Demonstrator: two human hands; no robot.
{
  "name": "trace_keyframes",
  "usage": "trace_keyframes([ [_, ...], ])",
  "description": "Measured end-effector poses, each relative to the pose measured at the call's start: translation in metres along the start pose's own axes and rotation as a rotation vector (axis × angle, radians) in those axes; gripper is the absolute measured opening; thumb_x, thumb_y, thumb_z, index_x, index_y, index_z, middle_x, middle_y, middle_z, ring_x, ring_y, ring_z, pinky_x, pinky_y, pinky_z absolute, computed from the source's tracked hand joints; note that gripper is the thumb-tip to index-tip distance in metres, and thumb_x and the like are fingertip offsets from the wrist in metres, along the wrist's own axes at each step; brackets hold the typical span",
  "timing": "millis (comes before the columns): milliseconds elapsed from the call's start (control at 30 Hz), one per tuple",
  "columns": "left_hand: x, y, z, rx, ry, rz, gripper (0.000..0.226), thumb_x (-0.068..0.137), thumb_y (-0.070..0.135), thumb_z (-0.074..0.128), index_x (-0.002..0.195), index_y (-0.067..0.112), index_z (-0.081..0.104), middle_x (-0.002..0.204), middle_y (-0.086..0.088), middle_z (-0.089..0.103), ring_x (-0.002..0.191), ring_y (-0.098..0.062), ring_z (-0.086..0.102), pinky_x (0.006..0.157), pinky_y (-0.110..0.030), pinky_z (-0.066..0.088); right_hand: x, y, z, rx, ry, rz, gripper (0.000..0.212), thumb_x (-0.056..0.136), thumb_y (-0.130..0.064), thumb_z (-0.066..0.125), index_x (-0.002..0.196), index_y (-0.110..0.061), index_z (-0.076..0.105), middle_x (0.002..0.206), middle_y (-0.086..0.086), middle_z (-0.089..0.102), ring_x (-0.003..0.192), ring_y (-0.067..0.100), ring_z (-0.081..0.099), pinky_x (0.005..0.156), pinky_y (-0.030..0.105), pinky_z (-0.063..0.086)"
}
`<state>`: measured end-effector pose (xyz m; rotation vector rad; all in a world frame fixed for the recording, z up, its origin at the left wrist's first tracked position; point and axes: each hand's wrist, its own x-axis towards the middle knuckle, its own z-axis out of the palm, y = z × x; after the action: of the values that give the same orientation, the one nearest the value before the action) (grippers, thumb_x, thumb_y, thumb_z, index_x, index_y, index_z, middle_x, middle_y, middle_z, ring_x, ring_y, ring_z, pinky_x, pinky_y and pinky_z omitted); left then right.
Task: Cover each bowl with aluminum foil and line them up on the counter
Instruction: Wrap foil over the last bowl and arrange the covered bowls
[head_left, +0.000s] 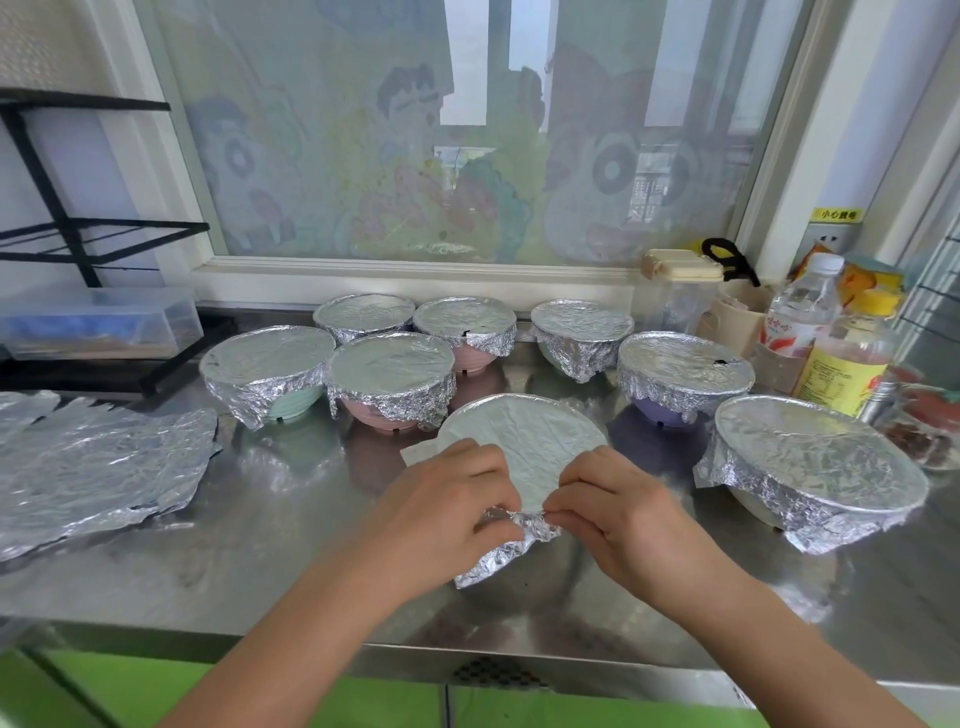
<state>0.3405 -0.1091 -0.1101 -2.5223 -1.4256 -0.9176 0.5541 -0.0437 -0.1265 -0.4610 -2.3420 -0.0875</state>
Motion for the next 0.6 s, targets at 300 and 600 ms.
trace_keyframes([
  [300,0.004,-0.001,0.002,-0.037,-0.031,0.02,0.019,0.085,0.035,0.055,0.077,0.021,0.064,0.082,0.012,0.053,0.078,-0.007,0.05,0.06,-0.032,0.05,-0.002,0.0,-0.005,0.033,-0.006,0.012,0.023,0.093,-0.031,0.06,0.091,-0.012,0.074,0.088,-0.001,0.059,0.081,0.015,0.053,0.075,0.02,0.044],
  [600,0.004,0.001,0.008,-0.086,-0.007,-0.023,0.024,0.082,0.044,0.06,0.082,0.022,0.068,0.087,0.014,0.051,0.08,0.01,0.039,0.069,-0.019,0.042,-0.001,0.0,0.001,0.021,-0.004,-0.013,0.021,0.095,-0.024,0.058,0.085,-0.012,0.071,0.085,-0.001,0.057,0.077,0.016,0.05,0.069,0.024,0.043],
])
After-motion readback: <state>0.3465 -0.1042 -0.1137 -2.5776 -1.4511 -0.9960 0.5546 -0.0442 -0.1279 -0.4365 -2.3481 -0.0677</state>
